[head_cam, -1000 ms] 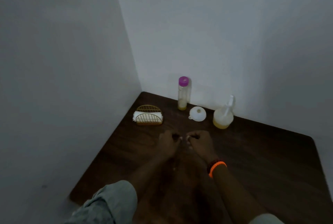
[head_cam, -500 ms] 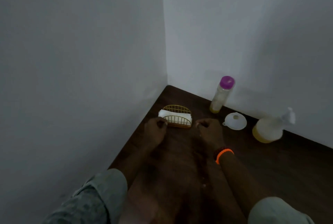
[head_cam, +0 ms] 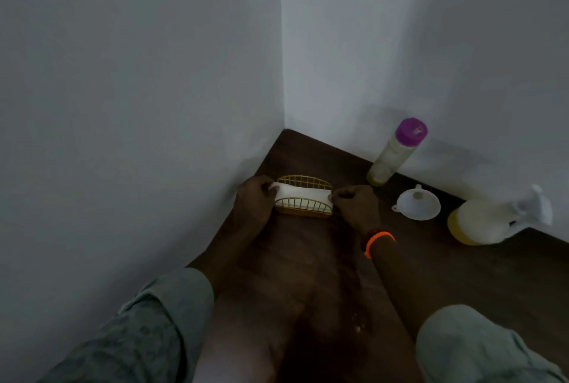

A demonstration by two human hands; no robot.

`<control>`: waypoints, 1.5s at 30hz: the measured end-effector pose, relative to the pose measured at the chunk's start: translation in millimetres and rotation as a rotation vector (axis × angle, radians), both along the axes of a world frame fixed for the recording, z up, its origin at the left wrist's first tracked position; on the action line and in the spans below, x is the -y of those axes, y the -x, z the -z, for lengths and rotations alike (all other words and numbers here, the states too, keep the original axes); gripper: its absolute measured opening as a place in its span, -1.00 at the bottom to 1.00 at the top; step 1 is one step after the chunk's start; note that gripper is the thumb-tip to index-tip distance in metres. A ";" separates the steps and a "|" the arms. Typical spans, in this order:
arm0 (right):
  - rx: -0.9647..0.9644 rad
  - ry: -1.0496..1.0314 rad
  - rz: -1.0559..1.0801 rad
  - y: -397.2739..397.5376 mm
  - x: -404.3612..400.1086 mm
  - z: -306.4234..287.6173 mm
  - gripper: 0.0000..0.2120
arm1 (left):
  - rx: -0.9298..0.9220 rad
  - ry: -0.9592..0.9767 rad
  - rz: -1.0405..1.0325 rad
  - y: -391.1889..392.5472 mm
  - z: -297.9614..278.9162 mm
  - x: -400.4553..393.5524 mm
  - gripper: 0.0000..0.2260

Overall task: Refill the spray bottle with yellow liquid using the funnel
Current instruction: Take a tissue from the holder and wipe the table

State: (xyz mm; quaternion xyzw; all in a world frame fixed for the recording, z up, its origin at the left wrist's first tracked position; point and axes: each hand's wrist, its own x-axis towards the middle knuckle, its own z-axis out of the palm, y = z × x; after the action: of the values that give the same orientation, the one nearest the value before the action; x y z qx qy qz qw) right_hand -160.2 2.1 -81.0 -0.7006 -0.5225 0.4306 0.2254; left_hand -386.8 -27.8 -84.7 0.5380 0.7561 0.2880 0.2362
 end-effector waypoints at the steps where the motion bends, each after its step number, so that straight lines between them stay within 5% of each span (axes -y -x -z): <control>1: -0.005 0.011 0.005 0.6 -1.1 1.7 -0.81 | -0.005 -0.007 -0.002 0.2 0.9 -0.6 -0.80; 28: -0.076 -0.068 0.071 7.0 1.5 5.5 -0.91 | -0.218 -0.206 0.410 25.6 6.8 14.7 -0.86; 45: -0.282 -0.350 0.187 -14.1 42.2 -55.0 -0.96 | -0.029 -0.346 0.292 4.6 -52.6 28.3 -0.91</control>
State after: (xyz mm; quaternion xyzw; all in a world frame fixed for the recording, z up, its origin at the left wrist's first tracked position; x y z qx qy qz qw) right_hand -146.1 -40.1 -26.0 -0.6291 -0.4856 0.4042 0.4528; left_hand -391.4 -56.0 -32.1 0.6785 0.6126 0.3686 0.1688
